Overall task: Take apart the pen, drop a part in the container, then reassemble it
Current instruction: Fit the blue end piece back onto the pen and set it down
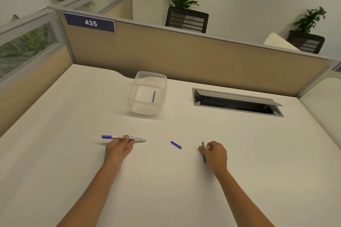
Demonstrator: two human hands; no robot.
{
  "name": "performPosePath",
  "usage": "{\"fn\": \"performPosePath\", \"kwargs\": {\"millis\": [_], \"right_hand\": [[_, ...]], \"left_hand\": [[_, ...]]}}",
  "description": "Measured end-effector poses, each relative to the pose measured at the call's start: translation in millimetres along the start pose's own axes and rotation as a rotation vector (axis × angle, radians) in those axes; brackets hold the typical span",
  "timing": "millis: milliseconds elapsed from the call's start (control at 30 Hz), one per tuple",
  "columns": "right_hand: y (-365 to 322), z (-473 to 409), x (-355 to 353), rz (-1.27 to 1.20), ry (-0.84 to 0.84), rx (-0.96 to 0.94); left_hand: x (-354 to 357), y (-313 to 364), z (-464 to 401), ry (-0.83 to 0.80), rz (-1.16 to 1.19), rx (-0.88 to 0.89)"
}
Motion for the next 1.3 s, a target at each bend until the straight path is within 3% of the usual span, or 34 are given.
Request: {"fn": "performPosePath", "kwargs": {"millis": [300, 367, 533, 700, 800, 1067, 1200, 1300], "right_hand": [[-11, 35, -3, 0.350, -0.098, -0.091], [-18, 41, -9, 0.228, -0.092, -0.074], [-51, 69, -28, -0.386, -0.030, -0.013], [-97, 91, -32, -0.972, -0.131, 0.115], [-118, 103, -38, -1.194, -0.166, 0.164], [-142, 115, -45, -1.356, -0.197, 0.174], [-143, 114, -50, -1.268, -0.130, 0.115], [-145, 113, -58, -1.134, -0.013, -0.054]], "left_hand": [[-1, 3, 21, -0.036, -0.029, -0.024], [0, 1, 25, -0.047, -0.006, -0.040], [21, -2, 45, -0.113, 0.177, -0.083], [58, 12, 80, -0.209, 0.338, -0.103], [71, 23, 96, -0.236, 0.377, -0.101], [94, 37, 119, -0.295, 0.410, -0.120], [98, 38, 123, -0.306, 0.413, -0.118], [98, 36, 123, -0.293, 0.424, -0.132]]}}
Point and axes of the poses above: each hand's wrist, its own z-axis away from the middle knuckle, its own x-axis out of the palm, y = z × x, the point moved 7 cm from there along -z, towards the middle knuckle, and after that the axes turned 1 degree about z, right-handed, at the moved point
